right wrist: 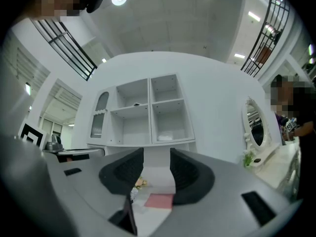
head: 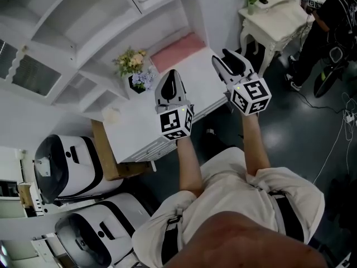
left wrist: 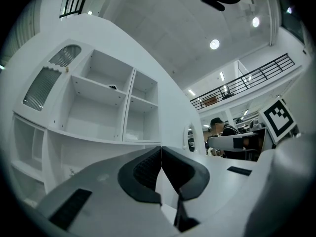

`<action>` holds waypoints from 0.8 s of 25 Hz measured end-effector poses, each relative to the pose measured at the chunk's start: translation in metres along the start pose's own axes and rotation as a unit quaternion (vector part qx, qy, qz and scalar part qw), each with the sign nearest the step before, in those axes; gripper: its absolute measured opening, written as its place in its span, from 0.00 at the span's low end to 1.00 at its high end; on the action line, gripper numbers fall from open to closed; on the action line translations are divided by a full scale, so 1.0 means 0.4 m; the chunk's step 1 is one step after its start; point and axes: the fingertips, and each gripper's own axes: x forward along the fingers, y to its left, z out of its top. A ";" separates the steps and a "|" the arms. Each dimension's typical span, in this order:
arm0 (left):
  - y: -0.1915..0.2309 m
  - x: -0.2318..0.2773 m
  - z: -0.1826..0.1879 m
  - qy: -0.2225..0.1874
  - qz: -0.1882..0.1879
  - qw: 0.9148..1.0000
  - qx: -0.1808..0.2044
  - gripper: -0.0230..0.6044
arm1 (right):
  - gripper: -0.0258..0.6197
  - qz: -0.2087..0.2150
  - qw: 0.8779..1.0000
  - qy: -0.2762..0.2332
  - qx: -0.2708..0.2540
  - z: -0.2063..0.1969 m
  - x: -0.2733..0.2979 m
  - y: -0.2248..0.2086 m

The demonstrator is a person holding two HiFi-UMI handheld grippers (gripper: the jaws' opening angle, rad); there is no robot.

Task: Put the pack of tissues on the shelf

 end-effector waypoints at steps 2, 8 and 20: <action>-0.009 -0.008 -0.004 0.001 -0.004 1.000 0.001 0.05 | 0.38 -0.002 1.000 0.001 -0.002 -0.003 -0.011 0.000; -0.041 -0.018 -0.005 -0.002 -0.014 1.000 0.009 0.05 | 0.34 0.005 1.000 -0.001 0.005 -0.013 -0.028 0.011; -0.049 -0.044 0.002 -0.006 -0.009 1.000 0.017 0.05 | 0.23 0.026 0.999 -0.033 0.019 -0.010 -0.049 0.052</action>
